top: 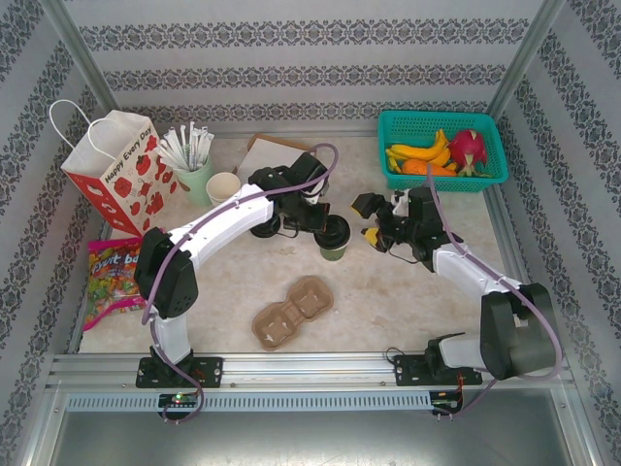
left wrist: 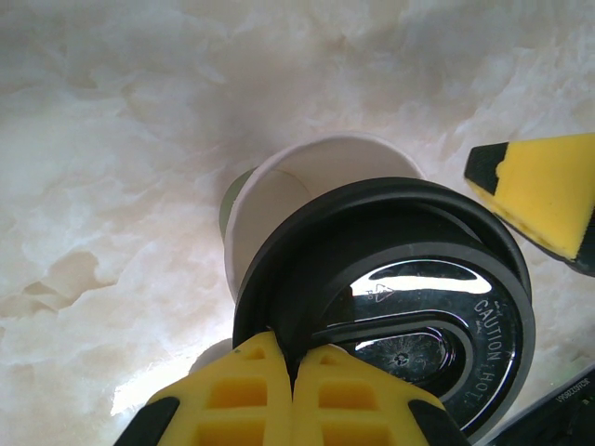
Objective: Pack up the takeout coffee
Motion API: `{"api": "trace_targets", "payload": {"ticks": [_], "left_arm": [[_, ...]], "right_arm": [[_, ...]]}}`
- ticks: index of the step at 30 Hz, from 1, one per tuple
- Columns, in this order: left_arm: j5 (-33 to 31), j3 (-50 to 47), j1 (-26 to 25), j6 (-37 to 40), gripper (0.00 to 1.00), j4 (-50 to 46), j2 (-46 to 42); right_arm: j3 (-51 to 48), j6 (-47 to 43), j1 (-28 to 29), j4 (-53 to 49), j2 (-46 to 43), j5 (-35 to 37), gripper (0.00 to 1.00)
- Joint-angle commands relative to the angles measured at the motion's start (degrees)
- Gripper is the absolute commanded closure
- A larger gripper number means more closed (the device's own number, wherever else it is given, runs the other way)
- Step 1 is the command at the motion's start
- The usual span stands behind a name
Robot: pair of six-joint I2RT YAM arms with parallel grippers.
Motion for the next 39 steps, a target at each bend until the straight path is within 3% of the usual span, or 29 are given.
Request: {"api": "trace_targets", "payload": {"ticks": [1, 24, 39], "left_arm": [[-0.6, 2.3, -0.8, 0.9, 1.0, 1.3, 1.9], [-3.9, 4.7, -0.8, 3.4, 1.0, -0.9, 4.7], [-1.6, 3.3, -0.9, 2.8, 1.0, 1.5, 7.4]], "right_arm": [[0.4, 0.4, 1.0, 2.1, 0.8, -1.4, 0.02], [1.1, 0.1, 2.3, 3.4, 3.4, -1.9, 0.02], [0.9, 0.6, 2.5, 4.1, 3.6, -1.9, 0.02]]}}
